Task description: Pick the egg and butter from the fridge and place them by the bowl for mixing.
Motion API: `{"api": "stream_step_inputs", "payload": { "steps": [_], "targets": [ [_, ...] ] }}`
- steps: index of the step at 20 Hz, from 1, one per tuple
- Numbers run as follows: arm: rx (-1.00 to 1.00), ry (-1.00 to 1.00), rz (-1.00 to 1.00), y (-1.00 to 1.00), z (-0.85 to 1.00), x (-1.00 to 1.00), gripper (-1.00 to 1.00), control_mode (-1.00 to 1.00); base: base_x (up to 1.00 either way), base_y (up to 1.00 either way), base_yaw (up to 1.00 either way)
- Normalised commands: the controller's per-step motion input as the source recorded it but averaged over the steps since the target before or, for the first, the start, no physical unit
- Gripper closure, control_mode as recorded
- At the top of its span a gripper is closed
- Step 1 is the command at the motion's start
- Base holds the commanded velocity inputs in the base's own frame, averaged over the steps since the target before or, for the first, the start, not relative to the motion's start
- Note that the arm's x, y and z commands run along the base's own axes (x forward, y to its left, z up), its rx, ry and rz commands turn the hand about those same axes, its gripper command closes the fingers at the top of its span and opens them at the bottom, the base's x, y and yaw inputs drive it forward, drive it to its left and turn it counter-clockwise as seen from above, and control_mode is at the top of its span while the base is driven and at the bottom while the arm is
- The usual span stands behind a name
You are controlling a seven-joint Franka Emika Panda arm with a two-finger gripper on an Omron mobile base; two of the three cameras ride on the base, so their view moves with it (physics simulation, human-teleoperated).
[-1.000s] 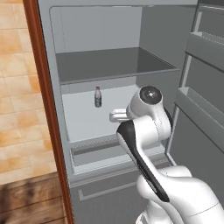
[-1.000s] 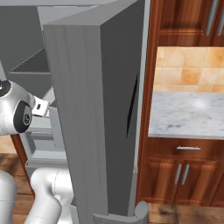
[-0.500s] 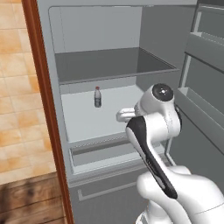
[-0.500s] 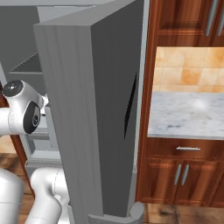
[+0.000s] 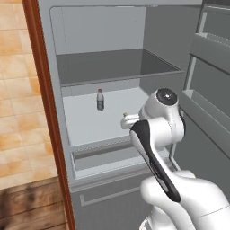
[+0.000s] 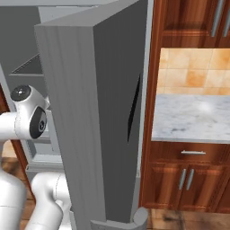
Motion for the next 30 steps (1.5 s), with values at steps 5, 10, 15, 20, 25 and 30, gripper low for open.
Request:
{"api": "stream_step_inputs", "payload": {
  "steps": [5,10,15,20,25,30],
  "targets": [
    [-0.01,0.00,0.00,-0.25,-0.07,0.00,-1.00,-1.00,0.00,0.00,0.00],
    [0.00,-0.01,0.00,-0.33,0.00,0.00,-1.00,-1.00,0.00,0.00,0.00],
    [0.00,0.00,0.00,-0.34,0.00,0.22,-1.00,-1.00,0.00,0.00,0.00],
    [0.00,0.00,0.00,-0.25,-0.02,0.43,-1.00,-1.00,0.00,0.00,0.00],
    [0.00,0.00,0.00,-0.02,-0.17,0.63,-1.00,-1.00,0.00,0.00,0.00],
    [0.00,0.00,0.00,0.00,-0.17,0.73,-1.00,-1.00,0.00,0.00,0.00]
  ]
}}
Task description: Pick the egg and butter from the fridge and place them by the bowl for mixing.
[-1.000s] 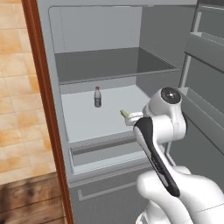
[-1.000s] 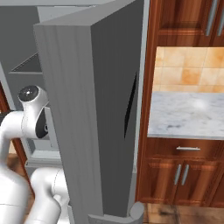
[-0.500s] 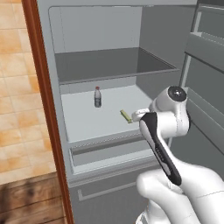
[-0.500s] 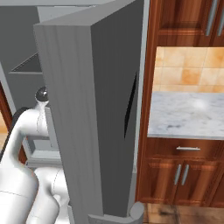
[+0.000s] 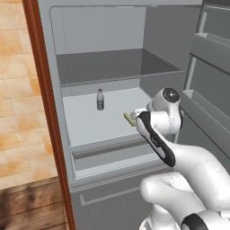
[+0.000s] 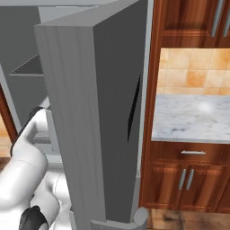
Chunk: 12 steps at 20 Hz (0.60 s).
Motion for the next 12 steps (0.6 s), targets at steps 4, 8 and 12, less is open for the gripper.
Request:
{"api": "stream_step_inputs", "payload": {
  "steps": [4,8,12],
  "targets": [
    [0.00,0.00,0.00,0.00,-0.23,0.63,-1.00,-1.00,0.00,0.00,0.00],
    [0.00,0.04,0.00,0.00,-0.34,0.66,-1.00,-1.00,0.00,0.00,0.00],
    [0.00,0.05,0.00,0.00,-0.37,0.66,-1.00,-1.00,0.00,0.00,0.00]
  ]
}}
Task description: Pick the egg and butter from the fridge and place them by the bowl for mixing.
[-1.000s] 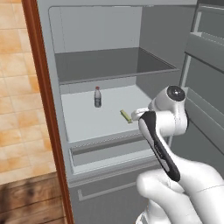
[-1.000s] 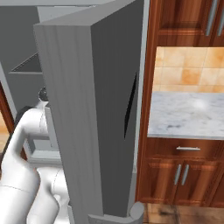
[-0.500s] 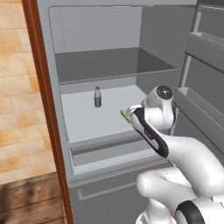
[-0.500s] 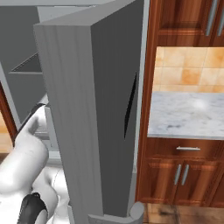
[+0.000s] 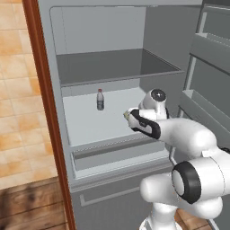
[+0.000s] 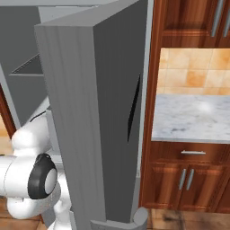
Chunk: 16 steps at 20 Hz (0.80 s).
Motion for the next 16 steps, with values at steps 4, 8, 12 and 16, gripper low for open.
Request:
{"api": "stream_step_inputs", "payload": {
  "steps": [4,8,12,16],
  "targets": [
    [0.00,0.04,0.02,0.04,-0.31,0.59,-1.00,-1.00,0.00,0.00,0.00],
    [0.00,0.00,0.06,0.15,-0.31,0.45,-1.00,-1.00,0.00,0.00,0.00],
    [0.00,0.03,0.06,0.26,-0.36,0.31,-1.00,-1.00,0.00,0.00,0.00],
    [0.00,0.04,0.01,0.09,-0.10,0.08,-1.00,-1.00,0.00,0.00,0.00]
  ]
}}
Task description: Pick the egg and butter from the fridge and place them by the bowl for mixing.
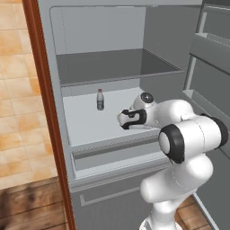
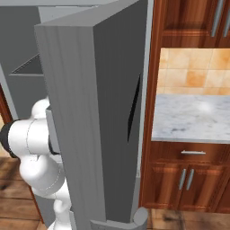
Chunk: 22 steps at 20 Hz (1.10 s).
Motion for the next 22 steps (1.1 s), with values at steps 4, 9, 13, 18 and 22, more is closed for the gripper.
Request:
{"api": "stream_step_inputs", "payload": {
  "steps": [4,9,13,18,22],
  "targets": [
    [0.00,0.12,0.00,0.00,-0.14,0.12,-1.00,-1.00,0.00,0.00,0.00],
    [-0.02,0.09,0.00,0.00,-0.25,0.25,-1.00,-1.00,0.00,0.00,0.00],
    [0.00,0.10,0.00,0.00,-0.39,0.28,-1.00,-1.00,0.00,0.00,0.00],
    [0.01,0.09,0.04,0.13,-0.64,0.04,1.00,-1.00,0.00,0.00,0.00],
    [0.00,0.00,0.00,0.00,0.00,0.00,1.00,-1.00,0.00,0.00,0.00]
  ]
}}
